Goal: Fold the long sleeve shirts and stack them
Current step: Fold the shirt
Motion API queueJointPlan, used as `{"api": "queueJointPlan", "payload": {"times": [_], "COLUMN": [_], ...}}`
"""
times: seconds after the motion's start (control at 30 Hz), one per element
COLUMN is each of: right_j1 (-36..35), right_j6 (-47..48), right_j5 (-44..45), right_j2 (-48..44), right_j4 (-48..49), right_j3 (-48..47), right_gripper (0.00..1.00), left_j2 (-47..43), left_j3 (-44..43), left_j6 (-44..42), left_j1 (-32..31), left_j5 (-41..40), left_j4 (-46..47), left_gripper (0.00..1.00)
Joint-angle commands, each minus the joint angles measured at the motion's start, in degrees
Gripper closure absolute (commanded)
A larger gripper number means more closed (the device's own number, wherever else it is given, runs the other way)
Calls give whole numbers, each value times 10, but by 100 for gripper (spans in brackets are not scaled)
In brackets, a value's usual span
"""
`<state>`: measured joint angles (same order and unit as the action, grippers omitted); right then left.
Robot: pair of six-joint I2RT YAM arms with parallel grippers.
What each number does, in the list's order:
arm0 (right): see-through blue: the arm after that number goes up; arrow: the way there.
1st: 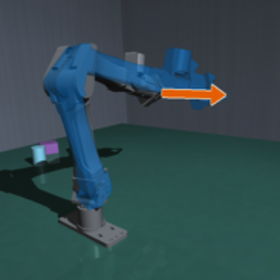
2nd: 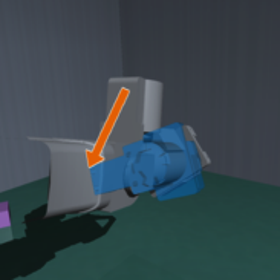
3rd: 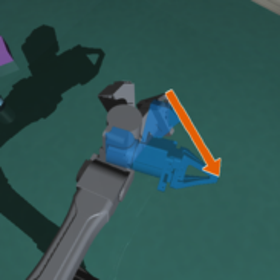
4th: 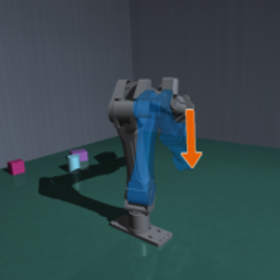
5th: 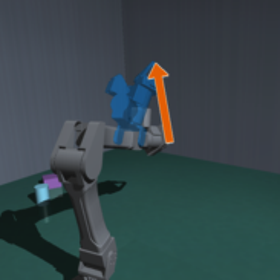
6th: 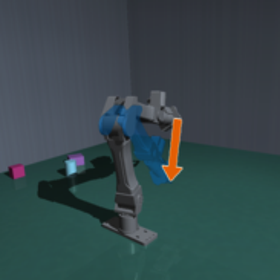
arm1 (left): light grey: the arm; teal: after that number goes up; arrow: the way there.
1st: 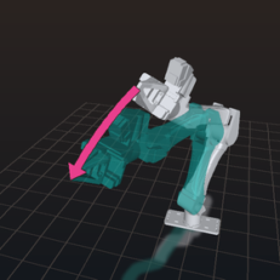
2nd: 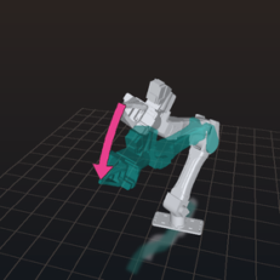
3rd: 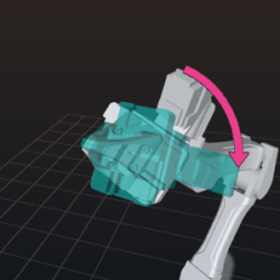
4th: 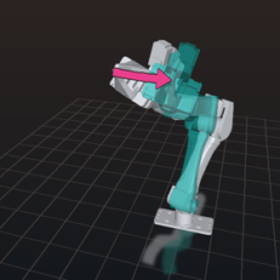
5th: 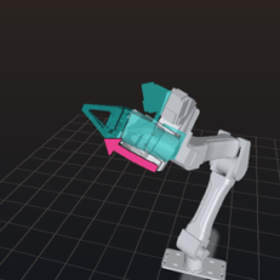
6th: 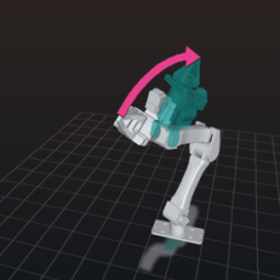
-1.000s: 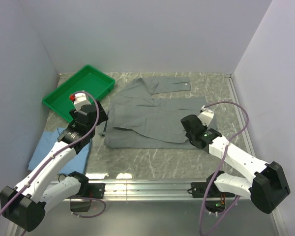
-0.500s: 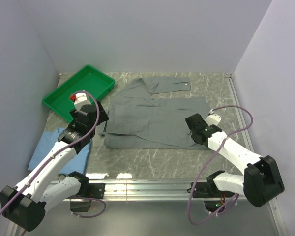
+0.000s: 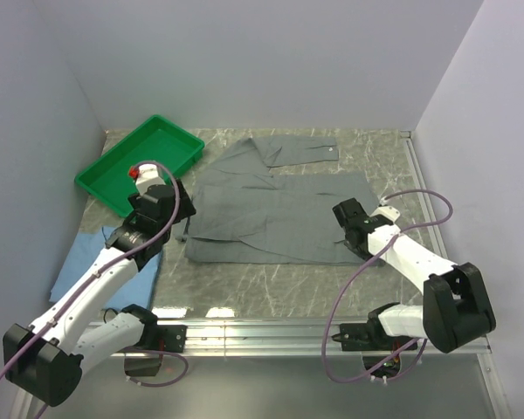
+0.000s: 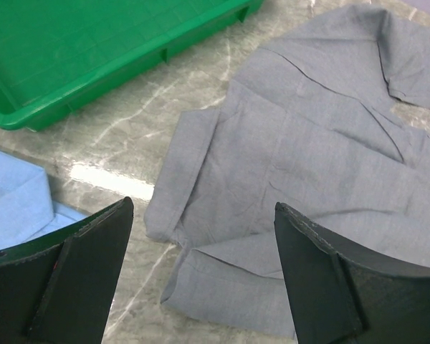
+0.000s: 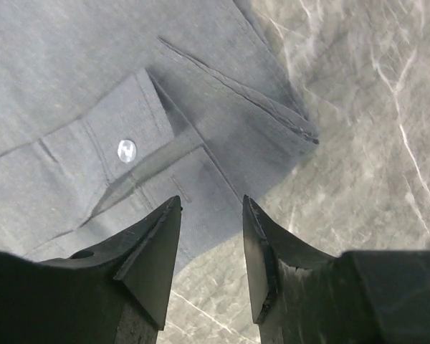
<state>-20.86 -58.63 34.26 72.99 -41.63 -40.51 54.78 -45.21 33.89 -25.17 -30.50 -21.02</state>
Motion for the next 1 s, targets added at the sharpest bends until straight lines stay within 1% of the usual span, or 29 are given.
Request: {"api": "queueJointPlan", "payload": {"times": [0.0,0.07,0.17,0.23,0.33,0.37,0.4,0.5,0.63,0.87,0.97], "right_j1": [6,6,15,27,61,88,100,137,158,175,182], "right_j6": [17,21,44,71,92,98,109,109,88,34,17], "right_j5": [16,19,14,-14,-59,-74,-107,-143,-194,-231,-234], "right_j2": [11,15,9,-9,-37,-43,-49,-51,-39,4,15], "right_j4": [17,15,19,37,55,63,76,100,129,156,146], "right_j3": [-40,-53,-56,-53,-40,-32,-30,-26,-26,-7,-2], "right_gripper": [53,53,51,49,47,47,47,47,47,47,47], "left_j2": [4,7,16,27,44,47,52,59,68,78,79], "left_j3": [2,1,4,8,12,14,15,24,42,73,81], "left_j6": [-1,2,15,29,50,56,63,75,97,138,148], "left_j1": [3,2,2,3,1,1,1,1,1,2,2], "left_j5": [37,56,115,164,207,212,215,226,229,234,229], "left_j4": [12,12,8,7,4,4,4,9,14,30,30], "left_gripper": [14,14,13,13,13,13,13,13,13,13,13]}}
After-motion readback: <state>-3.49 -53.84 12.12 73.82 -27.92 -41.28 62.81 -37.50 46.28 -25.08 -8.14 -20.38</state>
